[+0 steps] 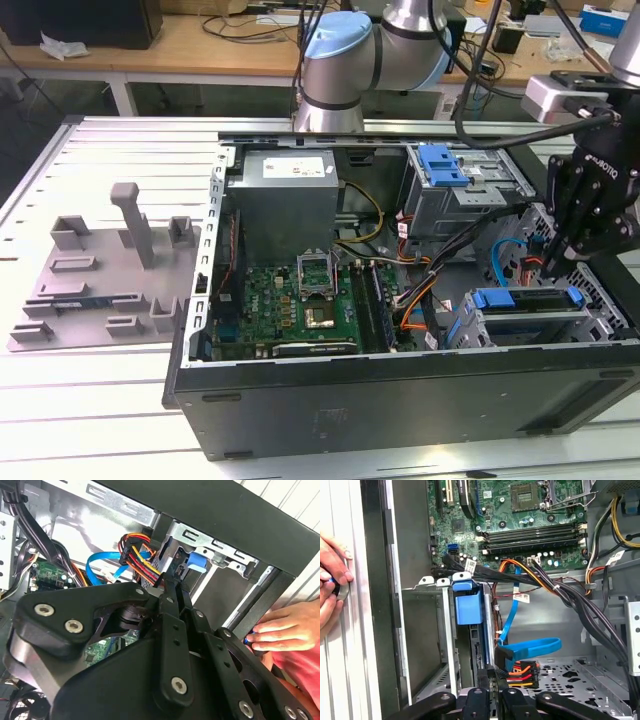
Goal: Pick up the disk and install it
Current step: 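Insert the first disk wire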
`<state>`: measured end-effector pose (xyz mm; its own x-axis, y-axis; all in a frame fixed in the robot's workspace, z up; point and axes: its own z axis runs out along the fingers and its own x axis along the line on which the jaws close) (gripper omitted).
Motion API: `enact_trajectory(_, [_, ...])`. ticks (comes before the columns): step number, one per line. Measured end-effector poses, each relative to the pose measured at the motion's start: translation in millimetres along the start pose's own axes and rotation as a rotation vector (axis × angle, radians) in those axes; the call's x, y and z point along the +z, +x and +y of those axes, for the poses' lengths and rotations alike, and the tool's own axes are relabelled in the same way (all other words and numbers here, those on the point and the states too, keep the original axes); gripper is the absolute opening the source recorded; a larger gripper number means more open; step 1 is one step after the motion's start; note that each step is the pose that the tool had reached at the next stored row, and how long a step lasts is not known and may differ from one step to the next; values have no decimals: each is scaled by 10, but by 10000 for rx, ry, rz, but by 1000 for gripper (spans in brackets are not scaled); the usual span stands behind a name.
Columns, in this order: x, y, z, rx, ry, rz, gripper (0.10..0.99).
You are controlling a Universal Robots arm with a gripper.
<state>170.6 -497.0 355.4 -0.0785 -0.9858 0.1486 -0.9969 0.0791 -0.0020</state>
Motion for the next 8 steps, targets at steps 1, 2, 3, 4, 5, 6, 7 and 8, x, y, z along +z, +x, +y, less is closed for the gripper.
enact_trajectory(1, [-4, 10, -1, 2, 0, 0, 169])
enact_trajectory(2, [-8, 37, -6, 11, -2, 0, 169])
enact_trajectory(3, [-8, 53, -10, 15, -2, 1, 169])
enact_trajectory(4, [-6, 65, -12, 20, -3, 0, 169])
enact_trajectory(5, [-5, 70, -13, 21, -3, 0, 169])
enact_trajectory(6, [-5, 71, -13, 21, -4, -3, 169])
enact_trajectory(7, [-5, 72, -13, 21, -4, -6, 169])
enact_trajectory(8, [-4, 73, -11, 22, -5, -10, 169])
